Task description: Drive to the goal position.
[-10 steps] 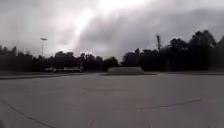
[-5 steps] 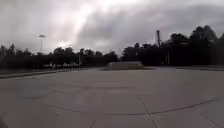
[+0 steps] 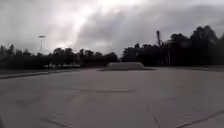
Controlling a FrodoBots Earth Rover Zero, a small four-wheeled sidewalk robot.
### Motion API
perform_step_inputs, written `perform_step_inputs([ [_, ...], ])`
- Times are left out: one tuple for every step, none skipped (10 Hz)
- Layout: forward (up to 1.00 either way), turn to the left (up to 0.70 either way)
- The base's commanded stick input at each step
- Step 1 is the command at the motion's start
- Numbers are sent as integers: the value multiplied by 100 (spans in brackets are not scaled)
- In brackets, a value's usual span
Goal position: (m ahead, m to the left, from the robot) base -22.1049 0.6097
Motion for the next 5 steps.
perform_step_inputs([
  [70, 0],
  [70, 0],
  [70, 0],
  [70, 0],
  [70, 0],
])
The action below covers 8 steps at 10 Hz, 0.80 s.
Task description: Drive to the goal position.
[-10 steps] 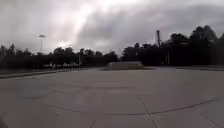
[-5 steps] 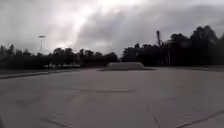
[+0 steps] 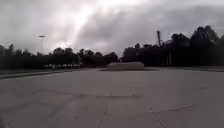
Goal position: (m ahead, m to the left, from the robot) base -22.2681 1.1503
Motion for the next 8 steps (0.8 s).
perform_step_inputs([
  [70, 0],
  [70, -1],
  [70, -1],
  [70, -2],
  [70, -3],
  [70, -3],
  [70, -3],
  [70, -3],
])
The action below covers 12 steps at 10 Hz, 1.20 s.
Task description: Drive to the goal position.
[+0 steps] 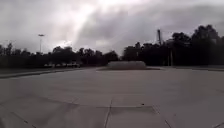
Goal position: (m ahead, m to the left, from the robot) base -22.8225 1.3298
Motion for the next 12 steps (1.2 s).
perform_step_inputs([
  [70, -3],
  [70, -3],
  [70, -3],
  [70, -4],
  [70, -5],
  [70, -6],
  [70, -7],
  [70, -2],
  [70, -7],
  [70, -15],
  [70, -24],
  [70, -32],
])
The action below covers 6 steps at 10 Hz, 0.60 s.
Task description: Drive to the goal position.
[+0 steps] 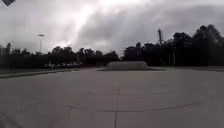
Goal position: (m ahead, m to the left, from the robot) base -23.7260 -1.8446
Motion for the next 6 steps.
perform_step_inputs([
  [70, -35],
  [70, -35],
  [70, -35],
  [70, -35],
  [70, -35],
  [70, -35],
])
